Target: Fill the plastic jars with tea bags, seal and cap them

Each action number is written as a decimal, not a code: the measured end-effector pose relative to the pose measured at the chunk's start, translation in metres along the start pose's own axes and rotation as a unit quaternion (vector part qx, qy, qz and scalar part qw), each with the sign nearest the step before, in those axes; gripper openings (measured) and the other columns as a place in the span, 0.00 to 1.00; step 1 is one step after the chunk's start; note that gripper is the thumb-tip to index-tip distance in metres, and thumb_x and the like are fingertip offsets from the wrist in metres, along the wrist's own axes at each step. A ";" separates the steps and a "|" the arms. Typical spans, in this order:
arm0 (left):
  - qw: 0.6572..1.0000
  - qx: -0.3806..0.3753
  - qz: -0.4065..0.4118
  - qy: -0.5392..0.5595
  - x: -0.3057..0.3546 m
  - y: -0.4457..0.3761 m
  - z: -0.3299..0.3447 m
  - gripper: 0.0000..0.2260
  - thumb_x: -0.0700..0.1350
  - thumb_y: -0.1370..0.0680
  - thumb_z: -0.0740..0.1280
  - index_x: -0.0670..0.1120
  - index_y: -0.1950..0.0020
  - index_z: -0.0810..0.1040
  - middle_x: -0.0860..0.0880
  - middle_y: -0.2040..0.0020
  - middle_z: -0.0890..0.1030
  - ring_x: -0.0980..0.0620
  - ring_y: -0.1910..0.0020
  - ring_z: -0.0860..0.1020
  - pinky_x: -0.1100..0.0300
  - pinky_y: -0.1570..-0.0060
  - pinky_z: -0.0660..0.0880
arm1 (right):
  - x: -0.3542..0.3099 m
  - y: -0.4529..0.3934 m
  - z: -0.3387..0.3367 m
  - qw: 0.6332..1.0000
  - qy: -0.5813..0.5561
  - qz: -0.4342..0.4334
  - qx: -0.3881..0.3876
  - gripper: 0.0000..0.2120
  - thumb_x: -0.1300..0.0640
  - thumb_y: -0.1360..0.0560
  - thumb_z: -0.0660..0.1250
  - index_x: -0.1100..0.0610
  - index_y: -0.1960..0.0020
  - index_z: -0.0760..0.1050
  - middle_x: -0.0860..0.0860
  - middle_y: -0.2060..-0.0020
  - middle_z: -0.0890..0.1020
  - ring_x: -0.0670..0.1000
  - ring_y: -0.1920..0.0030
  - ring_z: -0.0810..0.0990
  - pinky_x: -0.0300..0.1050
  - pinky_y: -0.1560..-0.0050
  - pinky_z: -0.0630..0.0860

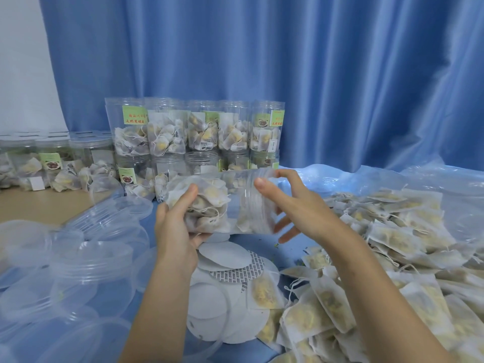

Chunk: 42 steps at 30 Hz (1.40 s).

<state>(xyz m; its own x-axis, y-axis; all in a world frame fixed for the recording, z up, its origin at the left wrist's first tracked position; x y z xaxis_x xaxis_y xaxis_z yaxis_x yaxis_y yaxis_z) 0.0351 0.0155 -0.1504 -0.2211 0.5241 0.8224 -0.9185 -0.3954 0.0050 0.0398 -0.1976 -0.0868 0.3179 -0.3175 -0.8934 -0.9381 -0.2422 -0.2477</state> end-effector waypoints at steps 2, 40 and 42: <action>1.000 0.000 0.000 -0.002 0.003 -0.002 -0.003 0.39 0.53 0.34 0.75 0.47 0.27 0.63 0.44 0.34 0.74 0.42 0.47 0.81 0.45 0.55 0.79 | -0.010 -0.001 0.006 0.998 -0.008 -0.045 -0.032 0.37 0.30 0.44 0.72 0.29 0.38 0.63 0.48 0.44 0.76 0.50 0.53 0.82 0.46 0.54 0.81; 0.999 0.023 -0.038 0.014 -0.010 0.010 -0.002 0.24 0.55 0.28 0.70 0.47 0.36 0.73 0.45 0.46 0.83 0.43 0.51 0.83 0.45 0.58 0.80 | -0.006 0.004 0.023 0.990 -0.065 -0.064 0.112 0.53 0.29 0.52 0.72 0.39 0.29 0.61 0.38 0.37 0.70 0.44 0.36 0.71 0.47 0.35 0.71; 0.995 0.002 -0.095 0.026 -0.023 0.013 0.004 0.16 0.57 0.26 0.67 0.48 0.45 0.78 0.45 0.55 0.85 0.43 0.58 0.84 0.48 0.65 0.80 | -0.007 0.004 0.027 0.984 -0.112 -0.074 0.119 0.59 0.30 0.54 0.73 0.44 0.26 0.58 0.38 0.34 0.68 0.39 0.35 0.68 0.40 0.36 0.69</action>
<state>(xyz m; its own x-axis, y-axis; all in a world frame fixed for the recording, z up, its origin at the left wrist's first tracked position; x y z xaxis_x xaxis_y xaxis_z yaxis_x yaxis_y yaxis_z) 0.0297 -0.0050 -0.1671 -0.0612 0.6280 0.7758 -0.9438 -0.2893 0.1597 0.0301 -0.1716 -0.0916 0.4394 -0.0794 -0.8948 -0.8983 -0.0411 -0.4375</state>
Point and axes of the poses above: each hand's wrist, its own y-axis away from the middle knuckle, its own z-axis out of the palm, x = y × z, the point moved 10 cm from there along -y, towards the middle knuckle
